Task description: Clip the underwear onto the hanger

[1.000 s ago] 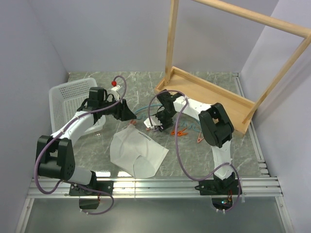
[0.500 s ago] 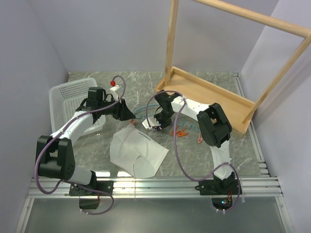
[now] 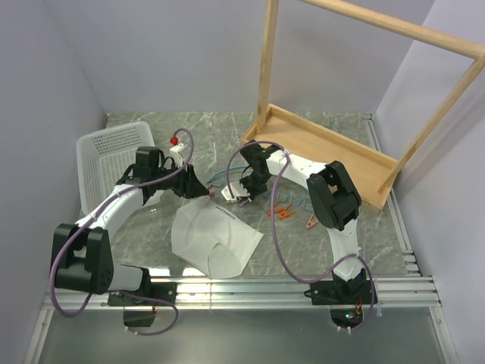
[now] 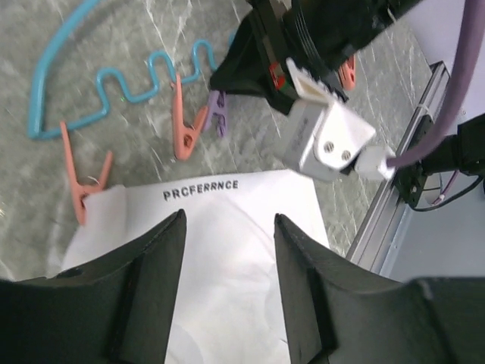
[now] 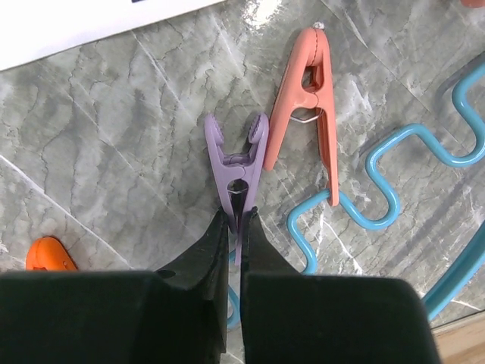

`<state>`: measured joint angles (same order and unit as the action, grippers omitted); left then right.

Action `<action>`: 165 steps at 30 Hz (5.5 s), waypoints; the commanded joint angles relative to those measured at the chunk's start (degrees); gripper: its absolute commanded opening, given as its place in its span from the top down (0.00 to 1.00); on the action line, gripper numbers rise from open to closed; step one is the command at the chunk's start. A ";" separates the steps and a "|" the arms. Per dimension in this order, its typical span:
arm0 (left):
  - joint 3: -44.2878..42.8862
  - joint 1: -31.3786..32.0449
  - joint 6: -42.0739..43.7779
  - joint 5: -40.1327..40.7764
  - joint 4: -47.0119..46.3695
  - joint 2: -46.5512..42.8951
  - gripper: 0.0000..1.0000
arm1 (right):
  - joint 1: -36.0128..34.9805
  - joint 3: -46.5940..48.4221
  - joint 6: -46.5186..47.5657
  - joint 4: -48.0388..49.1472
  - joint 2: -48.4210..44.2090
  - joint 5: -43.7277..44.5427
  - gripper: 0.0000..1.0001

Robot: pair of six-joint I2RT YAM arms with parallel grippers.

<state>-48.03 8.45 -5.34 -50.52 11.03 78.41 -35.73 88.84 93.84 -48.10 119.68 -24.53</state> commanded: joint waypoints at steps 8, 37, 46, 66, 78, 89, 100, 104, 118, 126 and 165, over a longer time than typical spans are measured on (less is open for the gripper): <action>9.34 11.76 32.73 4.02 8.74 -21.60 0.47 | -0.05 5.82 -3.49 -3.49 2.58 -0.51 1.00; 8.93 48.59 31.27 33.21 -16.12 0.23 0.44 | -0.05 9.86 -5.60 -8.68 3.99 -0.87 1.00; 4.79 48.59 32.94 33.38 -12.97 8.59 0.46 | -0.13 10.04 -5.51 -9.03 4.42 -0.78 1.00; 3.01 48.68 32.68 37.86 -3.29 10.56 1.00 | -0.13 11.01 -5.07 -10.09 4.78 -1.04 1.00; 11.12 42.97 31.19 35.76 -3.46 -1.85 0.72 | -0.05 11.27 -4.90 -10.26 5.04 -1.13 1.00; 8.48 43.58 23.19 34.61 -2.24 -0.98 0.43 | -0.05 11.89 -5.25 -10.79 5.39 -1.04 1.00; 2.25 46.74 20.99 39.27 -0.13 9.56 0.45 | 0.04 13.20 -5.42 -11.58 6.01 -1.13 1.00; -0.48 47.27 21.08 39.62 2.76 13.95 0.51 | -0.13 13.29 -5.34 -11.84 6.18 -1.04 1.00; 8.64 46.75 19.14 43.05 -1.44 0.45 1.00 | -0.05 13.82 -5.60 -11.93 6.27 -1.30 1.00; 14.63 40.52 21.25 43.58 -3.02 -11.34 1.00 | 0.48 14.96 -5.95 -12.63 6.45 -3.23 1.00; 7.78 13.53 28.11 6.67 0.31 -0.19 1.00 | -0.13 -1.03 -6.83 10.12 -5.86 -14.84 1.00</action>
<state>-37.34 22.55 21.63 -38.83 9.91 77.54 -35.44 88.58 86.39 -41.76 117.67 -37.19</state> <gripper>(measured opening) 0.012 0.056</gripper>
